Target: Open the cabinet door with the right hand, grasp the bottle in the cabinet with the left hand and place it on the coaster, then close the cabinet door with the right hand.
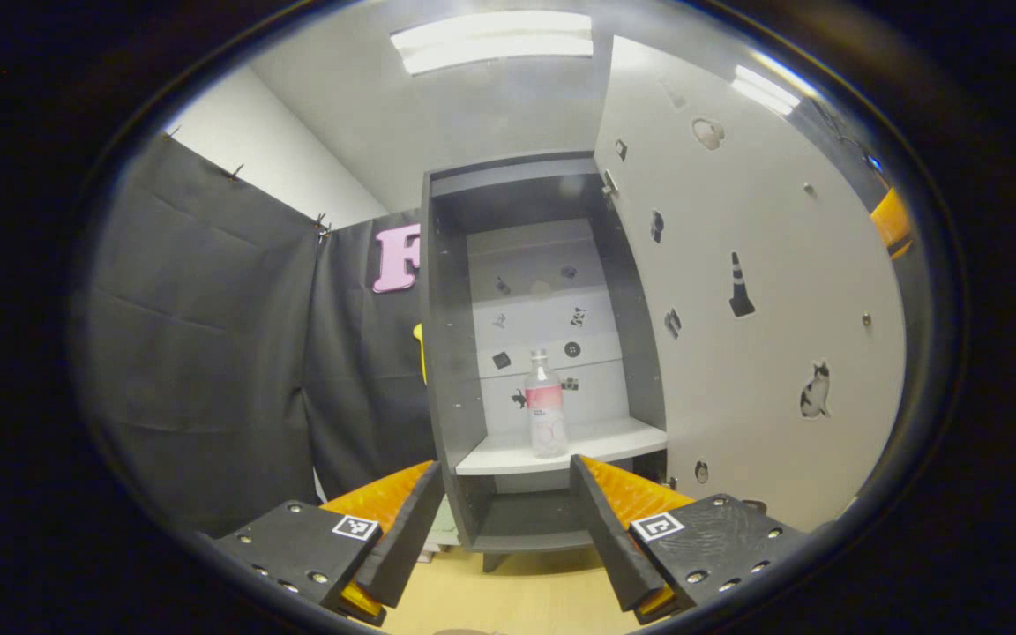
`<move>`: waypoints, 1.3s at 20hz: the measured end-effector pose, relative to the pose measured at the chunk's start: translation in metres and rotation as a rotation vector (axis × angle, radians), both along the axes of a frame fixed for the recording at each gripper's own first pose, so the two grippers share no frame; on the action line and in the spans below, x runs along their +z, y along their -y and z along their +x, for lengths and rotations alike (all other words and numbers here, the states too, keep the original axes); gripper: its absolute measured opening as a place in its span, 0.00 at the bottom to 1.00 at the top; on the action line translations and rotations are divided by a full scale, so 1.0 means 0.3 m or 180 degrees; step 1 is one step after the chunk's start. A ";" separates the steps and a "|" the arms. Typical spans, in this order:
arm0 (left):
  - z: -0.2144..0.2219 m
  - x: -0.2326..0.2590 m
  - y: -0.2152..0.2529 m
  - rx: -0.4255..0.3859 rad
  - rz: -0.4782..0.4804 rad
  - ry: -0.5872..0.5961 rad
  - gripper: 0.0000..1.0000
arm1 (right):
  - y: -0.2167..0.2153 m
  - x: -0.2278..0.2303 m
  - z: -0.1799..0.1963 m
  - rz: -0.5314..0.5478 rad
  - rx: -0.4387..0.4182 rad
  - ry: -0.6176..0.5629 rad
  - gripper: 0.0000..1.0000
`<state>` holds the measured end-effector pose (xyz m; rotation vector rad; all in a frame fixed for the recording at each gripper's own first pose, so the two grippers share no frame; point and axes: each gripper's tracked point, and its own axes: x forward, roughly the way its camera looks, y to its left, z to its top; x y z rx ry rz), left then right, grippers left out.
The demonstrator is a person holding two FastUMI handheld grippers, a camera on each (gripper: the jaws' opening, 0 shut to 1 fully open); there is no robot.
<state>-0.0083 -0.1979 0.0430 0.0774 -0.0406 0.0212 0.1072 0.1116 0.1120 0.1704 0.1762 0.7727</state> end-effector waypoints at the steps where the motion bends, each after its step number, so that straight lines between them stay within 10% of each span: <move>1: 0.011 0.009 0.007 -0.0025 0.0001 -0.0003 0.87 | 0.046 0.006 0.010 -0.0018 -0.0134 0.0032 0.16; 3: 0.047 0.029 0.033 -0.0108 0.0006 0.0002 0.87 | 0.115 0.006 0.008 -0.0045 -0.0350 0.0073 0.37; 6: 0.128 0.031 0.077 -0.0253 -0.0030 -0.0042 0.88 | 0.239 -0.003 0.053 -0.0226 -0.0952 0.0275 0.97; 26: 1.001 -0.073 0.116 -0.1072 -0.0594 -0.0445 0.87 | 0.361 -0.185 0.251 -0.0616 -0.2433 -0.0032 0.98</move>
